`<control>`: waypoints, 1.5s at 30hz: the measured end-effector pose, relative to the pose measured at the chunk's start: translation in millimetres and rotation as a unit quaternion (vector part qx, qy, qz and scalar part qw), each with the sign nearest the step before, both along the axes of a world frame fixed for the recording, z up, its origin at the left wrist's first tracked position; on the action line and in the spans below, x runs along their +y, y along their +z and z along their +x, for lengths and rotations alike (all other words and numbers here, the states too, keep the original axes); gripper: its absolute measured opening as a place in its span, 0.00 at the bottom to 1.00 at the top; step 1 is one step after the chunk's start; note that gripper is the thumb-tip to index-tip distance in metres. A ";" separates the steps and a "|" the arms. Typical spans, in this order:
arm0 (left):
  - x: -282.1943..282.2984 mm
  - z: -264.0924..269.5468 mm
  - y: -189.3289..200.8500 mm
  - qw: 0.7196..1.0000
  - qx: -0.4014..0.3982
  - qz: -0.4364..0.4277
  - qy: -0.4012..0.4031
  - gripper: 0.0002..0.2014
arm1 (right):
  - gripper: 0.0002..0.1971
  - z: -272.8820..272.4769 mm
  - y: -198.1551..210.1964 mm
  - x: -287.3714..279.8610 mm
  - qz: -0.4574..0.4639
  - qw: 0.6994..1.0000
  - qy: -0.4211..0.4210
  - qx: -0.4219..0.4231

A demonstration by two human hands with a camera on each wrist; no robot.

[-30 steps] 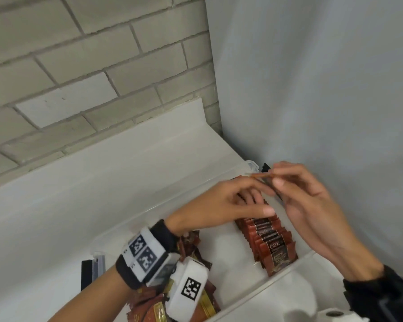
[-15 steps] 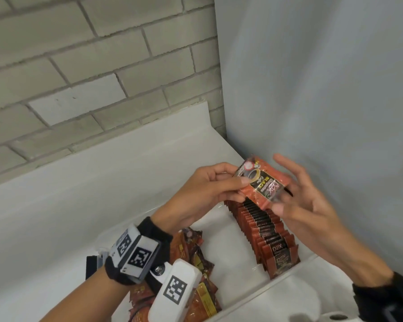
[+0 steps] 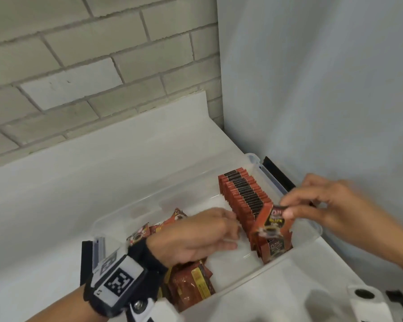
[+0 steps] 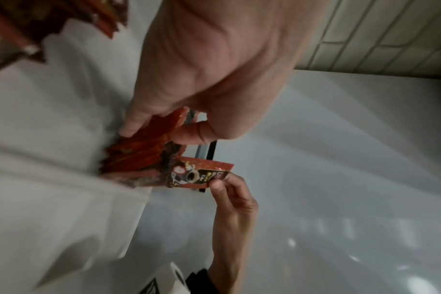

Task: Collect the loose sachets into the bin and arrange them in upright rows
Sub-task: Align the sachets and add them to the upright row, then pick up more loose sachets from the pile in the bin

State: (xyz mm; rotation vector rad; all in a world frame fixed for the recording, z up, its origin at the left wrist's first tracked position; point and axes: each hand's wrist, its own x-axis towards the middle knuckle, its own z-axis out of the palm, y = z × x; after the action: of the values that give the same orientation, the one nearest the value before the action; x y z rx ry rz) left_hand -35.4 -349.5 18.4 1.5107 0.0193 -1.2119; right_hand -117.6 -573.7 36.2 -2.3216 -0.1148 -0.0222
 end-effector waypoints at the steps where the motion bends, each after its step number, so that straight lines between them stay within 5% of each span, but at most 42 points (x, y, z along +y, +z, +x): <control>1: -0.8 -4.4 -3.2 1.000 0.028 0.005 -0.008 0.13 | 0.17 -0.9 0.7 0.3 -0.033 0.999 0.025 0.014; 3: -4.9 -12.5 -8.4 0.996 0.077 -0.017 -0.052 0.11 | 0.03 -0.4 -1.0 2.5 -0.073 0.994 0.077 0.027; 11: -19.5 -19.1 -16.7 0.987 0.123 -0.083 -0.063 0.21 | 0.16 19.6 -15.7 13.0 -0.383 0.899 0.211 -0.030; 16: -19.4 -18.3 -14.7 0.987 0.126 -0.091 -0.040 0.26 | 0.17 29.5 -6.1 24.8 -0.455 0.864 0.216 0.002; 30: -25.2 -24.9 -13.7 0.989 0.112 -0.097 -0.012 0.24 | 0.28 31.1 -8.6 22.2 -0.447 0.867 0.219 0.015; 34: -26.6 -26.6 -11.8 0.991 0.109 -0.073 -0.009 0.23 | 0.34 36.1 -7.7 17.5 -0.414 0.886 0.207 0.015; 37: -17.7 -22.1 -3.6 0.994 0.103 -0.042 0.015 0.15 | 0.29 33.5 -7.8 14.3 -0.373 0.907 0.196 0.010; 42: 32.7 8.2 24.4 0.986 -0.124 0.054 -0.097 0.18 | 0.20 41.0 12.5 31.8 -0.174 0.972 0.143 0.066; 45: 69.3 29.5 44.6 0.898 -0.343 0.184 -0.206 0.17 | 0.12 49.1 17.7 61.0 -0.078 0.981 0.144 0.102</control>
State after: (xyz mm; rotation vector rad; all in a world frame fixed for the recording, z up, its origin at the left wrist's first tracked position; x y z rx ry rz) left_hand -5.9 -280.1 63.0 2.2960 -0.5995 -0.9560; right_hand -68.4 -512.7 54.0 -2.4249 -0.3577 0.3827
